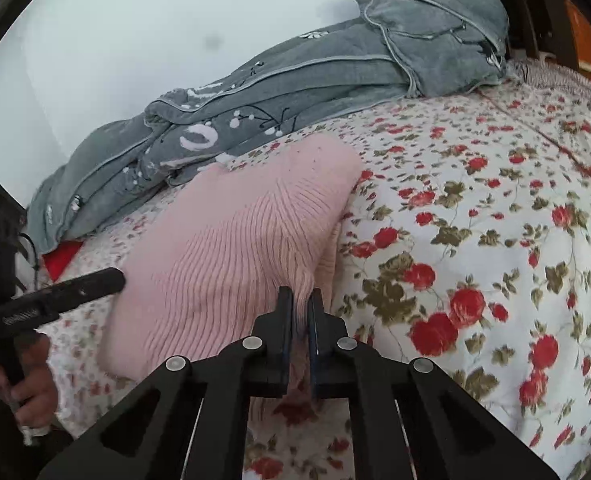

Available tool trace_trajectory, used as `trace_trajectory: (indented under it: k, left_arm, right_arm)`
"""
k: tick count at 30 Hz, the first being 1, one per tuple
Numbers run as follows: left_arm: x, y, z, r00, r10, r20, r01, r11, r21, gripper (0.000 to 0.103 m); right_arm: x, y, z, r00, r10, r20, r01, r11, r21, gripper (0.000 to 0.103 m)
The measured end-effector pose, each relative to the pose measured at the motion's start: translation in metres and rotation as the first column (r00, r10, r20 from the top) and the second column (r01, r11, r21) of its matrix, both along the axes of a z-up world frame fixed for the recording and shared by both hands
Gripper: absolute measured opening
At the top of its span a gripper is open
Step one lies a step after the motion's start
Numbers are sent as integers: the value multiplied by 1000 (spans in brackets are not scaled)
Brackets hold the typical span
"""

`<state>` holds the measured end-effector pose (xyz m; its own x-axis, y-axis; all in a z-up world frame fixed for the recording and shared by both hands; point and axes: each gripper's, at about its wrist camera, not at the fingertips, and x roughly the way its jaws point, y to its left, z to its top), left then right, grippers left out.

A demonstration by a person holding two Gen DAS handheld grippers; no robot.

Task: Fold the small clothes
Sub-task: 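Grasp the folded sweater edge with the right gripper and tuck it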

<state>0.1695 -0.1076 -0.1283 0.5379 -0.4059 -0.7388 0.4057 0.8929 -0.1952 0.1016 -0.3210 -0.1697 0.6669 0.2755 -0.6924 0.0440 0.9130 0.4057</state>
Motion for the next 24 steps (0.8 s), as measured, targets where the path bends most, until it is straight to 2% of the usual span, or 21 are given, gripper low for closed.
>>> trace_trajectory:
  k: [3,4,8,9,10,12,15,16,18,20,22,24]
  left_arm:
    - [7,3,-1,1000,18,-15,-19,999,-31,53]
    - [9,4,-1,999,23,-26,-24,999,-49,53]
    - [13,6,-3,998,33,-50,-37,996,-81,53]
    - [13,7,-3,998,34,-51,-39,996,-84,53]
    - [12,8,-3,998,36,-52,-40,996,-84,53]
    - [12,11,-2,998,36,-52,-40,996,-78,53]
    - [11,15,1,999,25,-41,-28,996,-90,55]
    - [11,16,2,999,22,-40,-26,995,-101,55]
    - [13,13,0,998,23,-56,-29,994,-107,55]
    - [14,10,-2,998,19,-67,-27,993,-112,55]
    - [15,8,-4,998,9,-69,-18,992,-124,55]
    - [18,7,-7,997,6,-81,-17,991,-132,56]
  right_arm:
    - [10,-7,14,999,-26,20,25,999,44,35]
    - [14,-8,17,999,-36,29,34,998,54,37]
    - [42,-7,10,999,-40,-10,41,994,103,37]
    - [46,-6,5,999,-36,-24,38,993,113,34]
    - [49,-5,1,999,-27,-32,31,992,124,20]
    - [46,-5,6,1000,-29,-1,29,994,107,13]
    - [30,-17,26,994,-59,94,47,991,127,12]
    - [28,-20,25,993,-73,94,60,990,131,12]
    - [37,-15,4,998,-62,11,61,994,86,12]
    - [40,-11,-12,998,-55,-15,56,997,50,15]
    - [35,-16,-4,997,-80,-7,80,996,42,37]
    - [31,-23,8,996,-84,-5,84,992,96,41]
